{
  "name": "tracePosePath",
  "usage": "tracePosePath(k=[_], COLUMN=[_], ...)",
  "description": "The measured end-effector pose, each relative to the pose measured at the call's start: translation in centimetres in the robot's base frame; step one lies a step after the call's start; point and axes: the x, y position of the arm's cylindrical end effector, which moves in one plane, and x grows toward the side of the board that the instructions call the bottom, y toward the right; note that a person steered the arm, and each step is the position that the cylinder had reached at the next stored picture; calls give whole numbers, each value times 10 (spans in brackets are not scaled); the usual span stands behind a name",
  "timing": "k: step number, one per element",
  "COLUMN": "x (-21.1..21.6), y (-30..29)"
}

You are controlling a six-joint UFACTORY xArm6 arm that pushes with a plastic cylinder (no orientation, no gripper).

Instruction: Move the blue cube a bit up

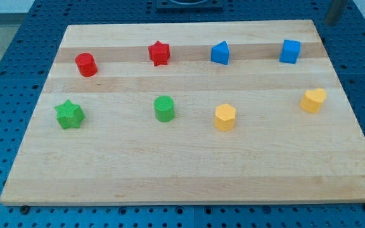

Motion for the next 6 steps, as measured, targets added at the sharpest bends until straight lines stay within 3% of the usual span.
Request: tracePosePath(k=[4, 5, 6], x=[6, 33, 108], y=[10, 11, -10])
